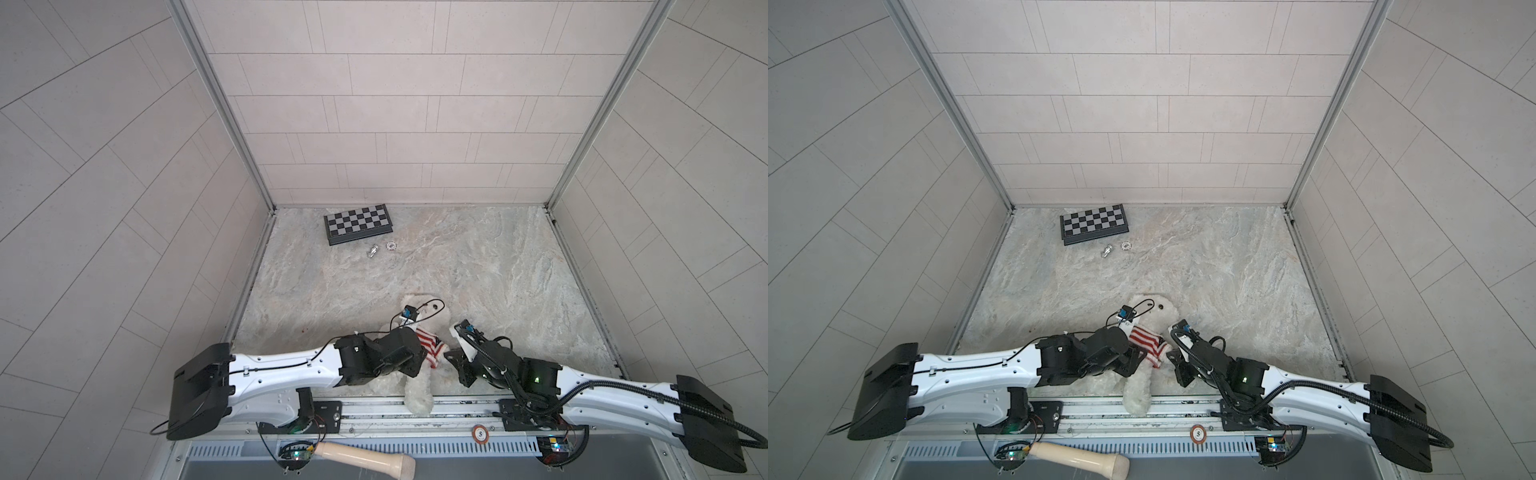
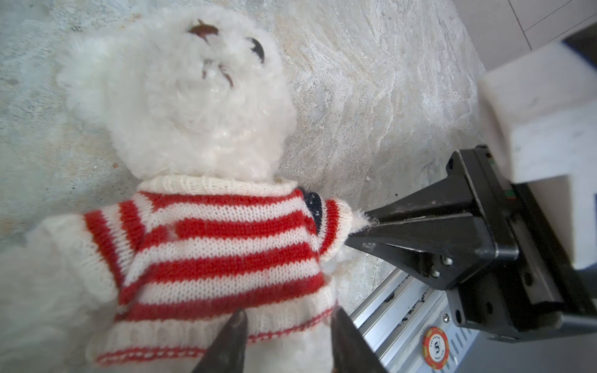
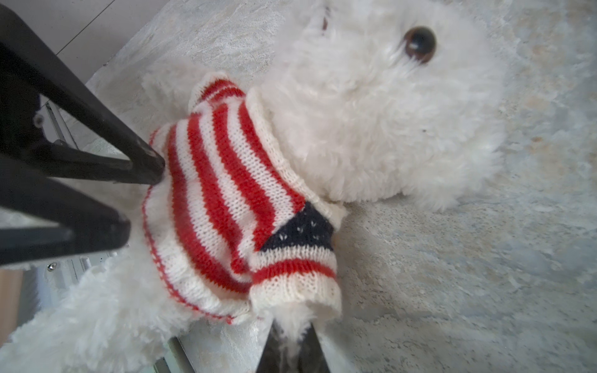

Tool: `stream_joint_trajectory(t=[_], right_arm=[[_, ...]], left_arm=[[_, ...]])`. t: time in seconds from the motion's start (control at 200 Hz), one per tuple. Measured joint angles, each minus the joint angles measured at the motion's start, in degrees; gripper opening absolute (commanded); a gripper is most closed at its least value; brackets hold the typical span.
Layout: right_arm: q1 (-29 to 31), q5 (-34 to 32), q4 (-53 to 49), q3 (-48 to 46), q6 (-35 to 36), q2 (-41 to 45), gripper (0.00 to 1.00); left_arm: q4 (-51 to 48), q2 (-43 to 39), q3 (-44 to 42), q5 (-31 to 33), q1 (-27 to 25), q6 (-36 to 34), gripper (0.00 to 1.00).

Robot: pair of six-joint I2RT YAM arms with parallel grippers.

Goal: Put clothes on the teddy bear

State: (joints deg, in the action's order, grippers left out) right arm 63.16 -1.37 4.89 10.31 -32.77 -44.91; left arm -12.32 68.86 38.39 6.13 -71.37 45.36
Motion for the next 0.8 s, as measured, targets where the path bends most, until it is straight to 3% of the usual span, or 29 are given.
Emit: stream_joint_trajectory(t=[0.245, 0.345, 0.516, 0.581, 0.801], right_arm=[[1.22, -0.15, 2.38, 0.42, 0.83, -0.87, 0.0], [1.77, -0.17, 3.1, 0.42, 1.16, -0.68, 0.0], [2.05, -0.35, 2.89, 0.42, 1.49, 0.26, 0.0], [2.08, -0.61, 2.45, 0.42, 1.51, 1.33, 0.0], [2.1, -2.89, -0.85, 0.39, 1.66, 5.6, 0.0]], left_arm=[[-2.01, 2.99, 1.84, 2.34, -0.35, 1.84, 0.58], [-3.8, 4.96, 3.32, 4.04, -1.22, 2.47, 0.42], [-6.99, 6.29, 4.15, 6.45, -1.77, 2.25, 0.08], [-7.98, 6.25, 4.24, 7.26, -1.77, 2.43, 0.0], [-9.31, 3.69, 3.93, 8.33, -1.33, 2.4, 0.0]])
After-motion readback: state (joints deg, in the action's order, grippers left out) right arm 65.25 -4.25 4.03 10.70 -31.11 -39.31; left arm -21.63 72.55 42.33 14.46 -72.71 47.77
